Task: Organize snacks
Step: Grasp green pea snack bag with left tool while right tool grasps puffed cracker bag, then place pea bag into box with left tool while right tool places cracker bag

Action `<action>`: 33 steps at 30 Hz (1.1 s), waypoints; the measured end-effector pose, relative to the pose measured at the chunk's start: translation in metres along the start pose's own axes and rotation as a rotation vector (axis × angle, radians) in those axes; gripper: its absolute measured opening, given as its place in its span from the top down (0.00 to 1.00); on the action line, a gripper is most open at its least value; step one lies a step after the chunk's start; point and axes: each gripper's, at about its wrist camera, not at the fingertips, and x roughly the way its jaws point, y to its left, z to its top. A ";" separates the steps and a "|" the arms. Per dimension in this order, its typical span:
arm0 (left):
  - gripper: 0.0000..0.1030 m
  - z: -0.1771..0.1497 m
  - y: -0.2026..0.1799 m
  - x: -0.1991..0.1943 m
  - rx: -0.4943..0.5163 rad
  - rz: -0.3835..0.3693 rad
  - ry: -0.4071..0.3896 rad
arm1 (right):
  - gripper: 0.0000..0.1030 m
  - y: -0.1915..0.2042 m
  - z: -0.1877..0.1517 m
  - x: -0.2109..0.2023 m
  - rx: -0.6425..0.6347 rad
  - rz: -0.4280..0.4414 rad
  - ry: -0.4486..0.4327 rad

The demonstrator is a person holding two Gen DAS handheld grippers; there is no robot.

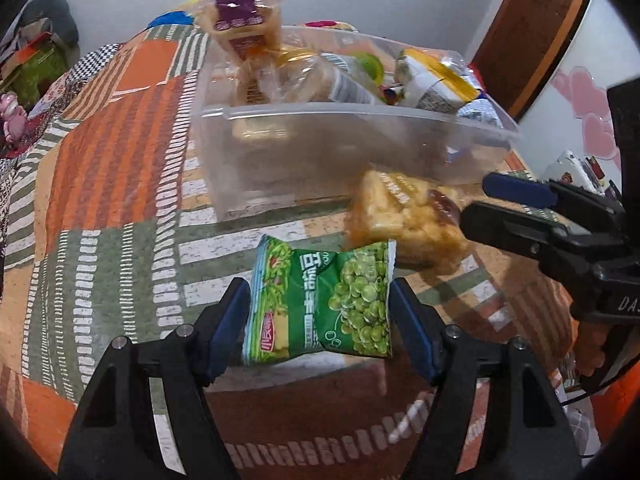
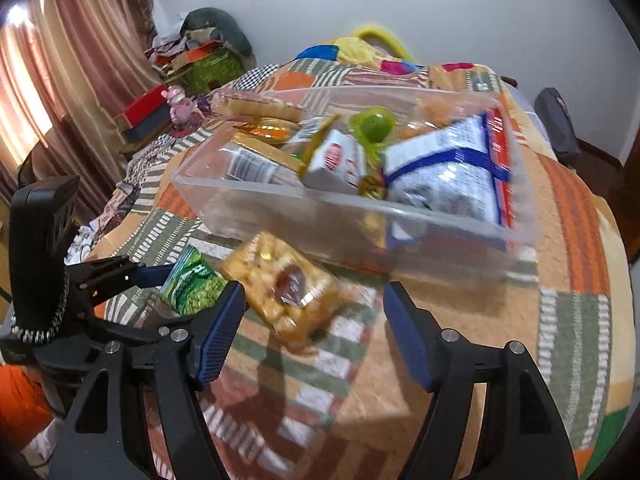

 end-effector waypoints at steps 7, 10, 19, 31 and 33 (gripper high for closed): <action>0.41 -0.010 0.016 -0.006 0.004 0.016 -0.017 | 0.32 0.010 0.001 0.024 -0.048 0.005 0.053; 0.47 -0.013 0.021 -0.008 -0.003 0.018 -0.020 | 0.31 0.013 -0.005 0.026 -0.044 0.040 0.074; 0.51 -0.018 0.025 -0.014 -0.024 0.018 -0.038 | 0.55 0.022 -0.015 0.030 -0.062 0.034 0.084; 0.52 -0.010 0.017 -0.048 -0.021 0.004 -0.093 | 0.59 0.018 -0.015 -0.013 -0.049 0.021 -0.027; 0.52 -0.002 0.013 -0.057 -0.015 0.002 -0.119 | 0.59 0.016 -0.010 -0.025 -0.041 0.023 -0.057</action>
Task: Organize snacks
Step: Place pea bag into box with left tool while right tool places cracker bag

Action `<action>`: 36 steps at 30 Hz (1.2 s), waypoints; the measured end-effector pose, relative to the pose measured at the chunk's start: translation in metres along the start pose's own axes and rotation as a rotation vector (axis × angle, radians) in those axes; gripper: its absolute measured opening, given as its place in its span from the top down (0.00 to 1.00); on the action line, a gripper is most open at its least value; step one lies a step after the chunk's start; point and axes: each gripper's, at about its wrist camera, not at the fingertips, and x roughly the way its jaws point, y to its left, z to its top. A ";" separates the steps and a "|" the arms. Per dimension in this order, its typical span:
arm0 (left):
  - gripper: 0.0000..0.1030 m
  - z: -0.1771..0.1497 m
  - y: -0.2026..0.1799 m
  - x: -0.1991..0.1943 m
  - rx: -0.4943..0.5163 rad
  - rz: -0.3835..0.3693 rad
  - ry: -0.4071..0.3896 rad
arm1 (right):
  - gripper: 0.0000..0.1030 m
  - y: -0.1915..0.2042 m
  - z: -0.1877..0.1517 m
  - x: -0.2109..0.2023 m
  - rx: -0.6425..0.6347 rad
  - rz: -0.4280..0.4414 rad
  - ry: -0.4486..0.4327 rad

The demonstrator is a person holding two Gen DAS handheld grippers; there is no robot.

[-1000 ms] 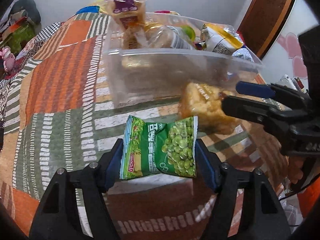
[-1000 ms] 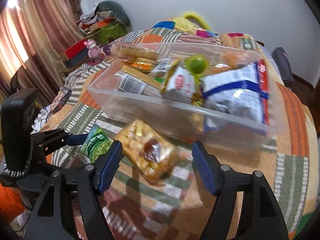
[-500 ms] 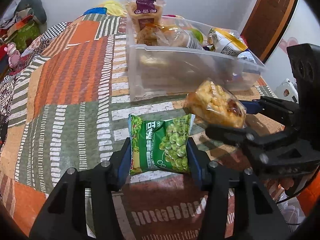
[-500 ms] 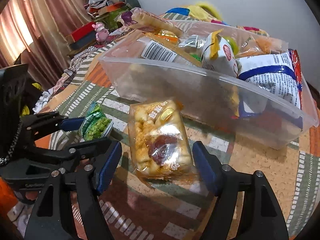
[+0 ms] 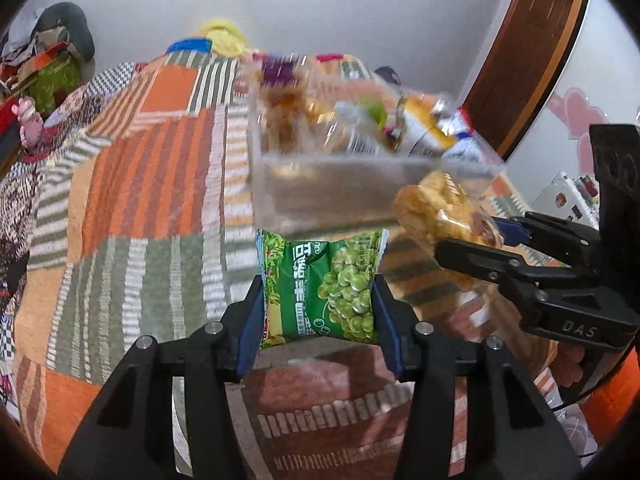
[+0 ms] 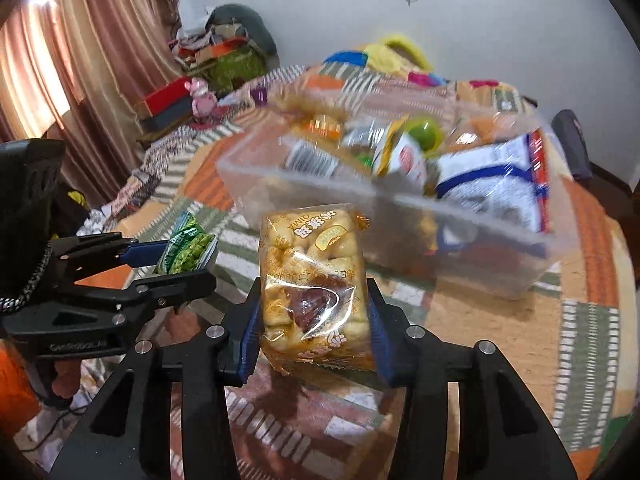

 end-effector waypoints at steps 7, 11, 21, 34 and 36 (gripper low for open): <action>0.52 0.041 -0.016 -0.028 0.024 -0.016 -0.112 | 0.59 -0.008 0.022 -0.028 0.020 -0.040 -0.117; 0.52 0.070 -0.027 -0.035 0.039 -0.024 -0.169 | 0.59 -0.020 0.039 -0.036 0.048 -0.079 -0.173; 0.51 0.125 -0.047 -0.005 0.061 -0.026 -0.193 | 0.59 -0.046 0.068 -0.022 0.088 -0.141 -0.204; 0.50 0.142 -0.045 0.057 0.047 -0.003 -0.089 | 0.58 -0.068 0.075 0.020 0.146 -0.134 -0.109; 0.49 0.142 -0.042 0.061 0.036 -0.003 -0.075 | 0.57 -0.069 0.075 0.019 0.147 -0.126 -0.114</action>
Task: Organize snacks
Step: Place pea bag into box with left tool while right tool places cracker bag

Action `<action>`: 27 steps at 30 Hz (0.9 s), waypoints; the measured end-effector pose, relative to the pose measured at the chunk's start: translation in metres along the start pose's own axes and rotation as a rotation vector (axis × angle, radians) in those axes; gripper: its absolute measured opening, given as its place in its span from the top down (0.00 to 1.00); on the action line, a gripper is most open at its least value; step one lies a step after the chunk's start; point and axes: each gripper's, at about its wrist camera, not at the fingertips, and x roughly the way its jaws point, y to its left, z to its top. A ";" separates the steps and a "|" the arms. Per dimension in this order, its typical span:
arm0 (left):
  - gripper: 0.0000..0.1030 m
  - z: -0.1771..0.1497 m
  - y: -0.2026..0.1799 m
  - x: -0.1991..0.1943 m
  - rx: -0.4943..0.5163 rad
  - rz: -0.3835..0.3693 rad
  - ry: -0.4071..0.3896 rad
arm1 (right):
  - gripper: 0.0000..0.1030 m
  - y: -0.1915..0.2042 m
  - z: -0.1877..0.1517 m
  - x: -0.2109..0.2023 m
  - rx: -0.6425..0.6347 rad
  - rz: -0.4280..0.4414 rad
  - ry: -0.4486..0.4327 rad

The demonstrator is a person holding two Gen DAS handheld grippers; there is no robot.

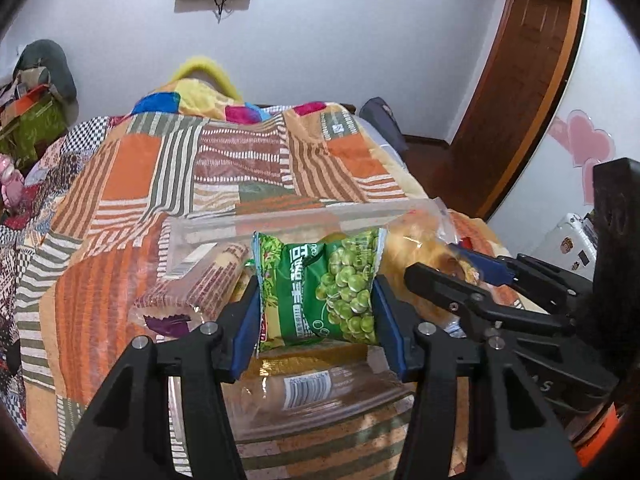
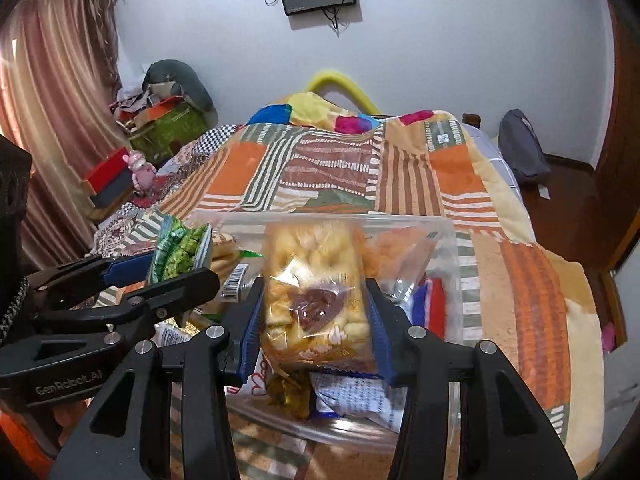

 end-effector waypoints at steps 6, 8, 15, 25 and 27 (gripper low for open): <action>0.47 -0.003 0.002 -0.013 -0.015 -0.014 -0.019 | 0.57 0.004 0.003 -0.021 -0.022 -0.007 -0.039; 0.47 -0.004 -0.002 -0.027 0.005 -0.004 -0.047 | 0.57 0.005 0.004 -0.037 -0.028 -0.002 -0.068; 0.47 -0.008 -0.013 -0.104 0.016 0.029 -0.222 | 0.57 0.013 0.006 -0.103 -0.036 0.025 -0.213; 0.41 -0.023 -0.039 -0.198 0.081 0.078 -0.425 | 0.54 0.039 -0.007 -0.183 -0.072 0.033 -0.387; 0.41 -0.023 -0.038 -0.193 0.075 0.074 -0.399 | 0.54 0.038 -0.009 -0.182 -0.067 0.028 -0.385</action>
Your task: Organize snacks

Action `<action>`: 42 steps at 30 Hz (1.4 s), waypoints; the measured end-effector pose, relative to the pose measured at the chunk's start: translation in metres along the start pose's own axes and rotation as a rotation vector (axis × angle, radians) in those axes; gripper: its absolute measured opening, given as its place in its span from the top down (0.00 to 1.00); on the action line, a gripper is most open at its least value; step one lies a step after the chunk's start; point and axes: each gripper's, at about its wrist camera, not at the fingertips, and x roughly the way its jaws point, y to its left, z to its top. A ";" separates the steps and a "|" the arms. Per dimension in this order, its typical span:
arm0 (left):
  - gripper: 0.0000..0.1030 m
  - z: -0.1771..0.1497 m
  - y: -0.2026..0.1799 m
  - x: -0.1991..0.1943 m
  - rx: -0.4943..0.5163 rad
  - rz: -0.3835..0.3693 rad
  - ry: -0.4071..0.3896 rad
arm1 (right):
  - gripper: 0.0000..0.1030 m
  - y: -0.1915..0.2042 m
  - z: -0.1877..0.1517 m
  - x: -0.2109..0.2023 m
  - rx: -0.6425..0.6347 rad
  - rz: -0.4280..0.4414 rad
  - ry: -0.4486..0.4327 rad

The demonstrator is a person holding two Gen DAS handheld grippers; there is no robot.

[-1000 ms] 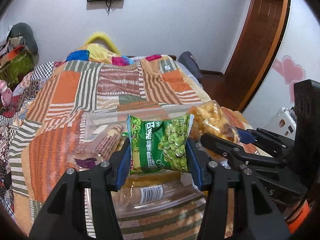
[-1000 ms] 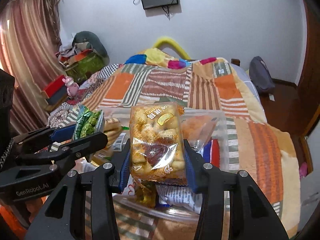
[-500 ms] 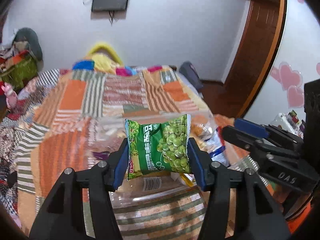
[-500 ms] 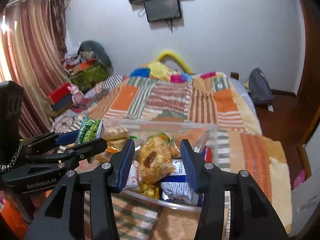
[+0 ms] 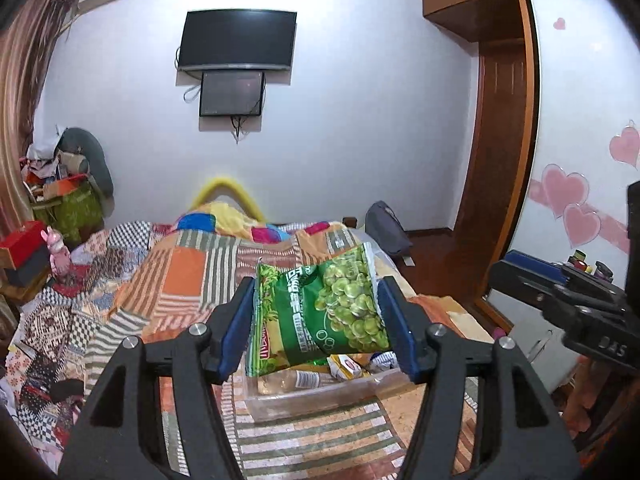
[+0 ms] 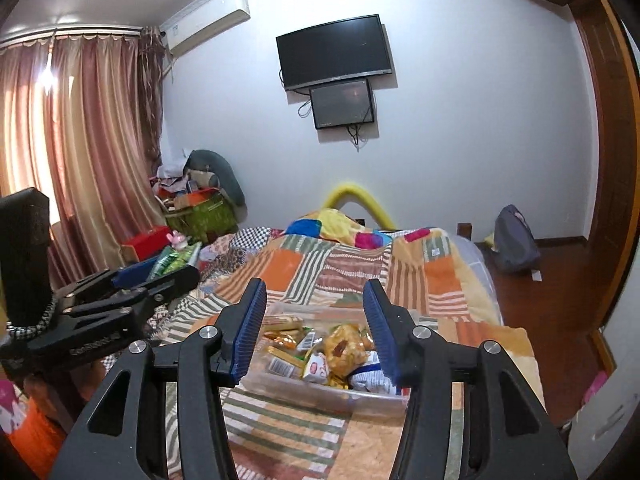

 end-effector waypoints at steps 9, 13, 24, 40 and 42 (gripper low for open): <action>0.45 -0.025 0.016 0.103 -0.035 -0.004 0.211 | 0.54 -0.020 -0.025 0.032 0.049 -0.006 0.103; 0.45 -0.039 0.026 0.153 -0.076 -0.001 0.286 | 0.54 -0.026 -0.032 0.044 0.044 -0.019 0.139; 0.27 -0.042 0.031 0.122 -0.083 0.022 0.205 | 0.54 -0.026 -0.033 0.041 0.039 -0.032 0.139; 0.24 -0.019 -0.009 -0.061 0.013 0.097 -0.130 | 0.45 0.028 -0.012 -0.031 -0.051 -0.058 -0.044; 0.21 -0.021 -0.012 -0.071 0.019 0.100 -0.148 | 0.40 0.032 -0.012 -0.038 -0.057 -0.059 -0.064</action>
